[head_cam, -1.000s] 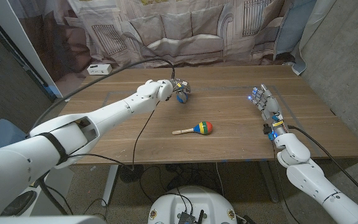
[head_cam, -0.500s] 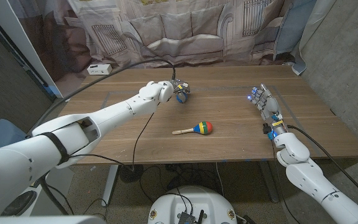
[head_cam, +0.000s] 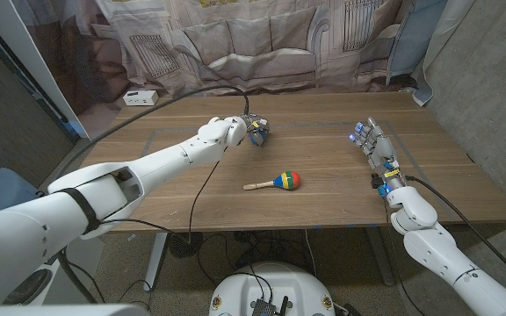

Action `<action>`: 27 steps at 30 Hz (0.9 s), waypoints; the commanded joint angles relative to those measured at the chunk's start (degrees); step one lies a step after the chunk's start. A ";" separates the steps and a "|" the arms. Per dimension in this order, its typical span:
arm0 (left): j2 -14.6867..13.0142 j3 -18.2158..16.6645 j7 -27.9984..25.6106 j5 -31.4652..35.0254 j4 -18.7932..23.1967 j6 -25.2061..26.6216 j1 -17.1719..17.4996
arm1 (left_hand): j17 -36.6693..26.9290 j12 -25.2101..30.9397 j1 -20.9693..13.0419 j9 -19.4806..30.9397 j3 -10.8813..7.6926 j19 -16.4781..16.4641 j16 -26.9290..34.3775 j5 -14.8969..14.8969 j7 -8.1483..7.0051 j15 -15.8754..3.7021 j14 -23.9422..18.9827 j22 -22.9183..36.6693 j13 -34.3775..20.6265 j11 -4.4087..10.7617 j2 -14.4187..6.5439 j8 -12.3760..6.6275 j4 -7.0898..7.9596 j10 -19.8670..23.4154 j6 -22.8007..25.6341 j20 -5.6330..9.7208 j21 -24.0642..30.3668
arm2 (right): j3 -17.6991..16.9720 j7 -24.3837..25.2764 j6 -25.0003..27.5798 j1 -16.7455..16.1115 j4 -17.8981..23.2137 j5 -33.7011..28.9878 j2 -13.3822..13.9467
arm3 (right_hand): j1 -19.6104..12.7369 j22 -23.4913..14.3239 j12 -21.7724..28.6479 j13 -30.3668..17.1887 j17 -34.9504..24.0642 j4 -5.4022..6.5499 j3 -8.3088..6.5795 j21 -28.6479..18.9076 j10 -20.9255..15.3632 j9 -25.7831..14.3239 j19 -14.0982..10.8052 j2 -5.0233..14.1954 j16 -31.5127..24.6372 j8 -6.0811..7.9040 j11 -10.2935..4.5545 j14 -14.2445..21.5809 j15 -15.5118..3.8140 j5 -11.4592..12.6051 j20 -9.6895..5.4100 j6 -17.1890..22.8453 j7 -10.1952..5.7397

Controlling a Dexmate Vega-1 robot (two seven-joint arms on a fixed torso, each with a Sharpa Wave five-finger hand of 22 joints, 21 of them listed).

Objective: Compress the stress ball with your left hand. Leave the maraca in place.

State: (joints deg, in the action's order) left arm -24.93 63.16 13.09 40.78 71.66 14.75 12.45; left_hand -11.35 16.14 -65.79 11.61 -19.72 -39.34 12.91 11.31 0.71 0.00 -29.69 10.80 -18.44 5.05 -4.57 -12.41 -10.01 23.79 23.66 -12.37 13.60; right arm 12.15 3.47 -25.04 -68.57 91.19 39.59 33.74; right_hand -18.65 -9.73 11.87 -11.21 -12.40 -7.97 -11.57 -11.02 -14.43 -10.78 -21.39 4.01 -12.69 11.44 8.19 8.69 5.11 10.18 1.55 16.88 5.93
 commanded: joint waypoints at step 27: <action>-2.78 -2.36 -2.13 -1.08 7.50 3.74 3.00 | -0.90 2.03 -6.05 0.45 -1.94 -4.67 1.87 0.90 0.46 -1.05 -3.80 0.29 -1.80 -0.36 -2.55 -1.67 0.54 4.66 5.38 0.92 2.13 | -0.47 -0.38 -0.47 -0.69 0.42 0.58 0.16 | -0.73 -0.18 -0.17 -0.15 -0.10 0.13 0.21 -0.15 -0.35 -0.16 0.01 -0.01 0.15 -0.06 0.02 0.66 0.04 -0.09 0.27 0.22 0.00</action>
State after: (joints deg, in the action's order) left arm -25.86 61.92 11.08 38.82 74.70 16.48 14.31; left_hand -12.11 17.86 -71.58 11.88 -21.29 -43.72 14.86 11.96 1.02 -1.25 -33.21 10.79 -20.09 4.51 -6.88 -13.78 -9.72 27.75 28.68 -11.46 15.75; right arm 11.85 3.22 -24.99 -69.12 91.61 39.97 34.06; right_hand -18.65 -9.73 11.87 -11.21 -12.39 -7.80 -11.40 -11.02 -14.42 -10.78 -21.39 4.01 -12.68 11.44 8.19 8.69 5.11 10.18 1.55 16.88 5.93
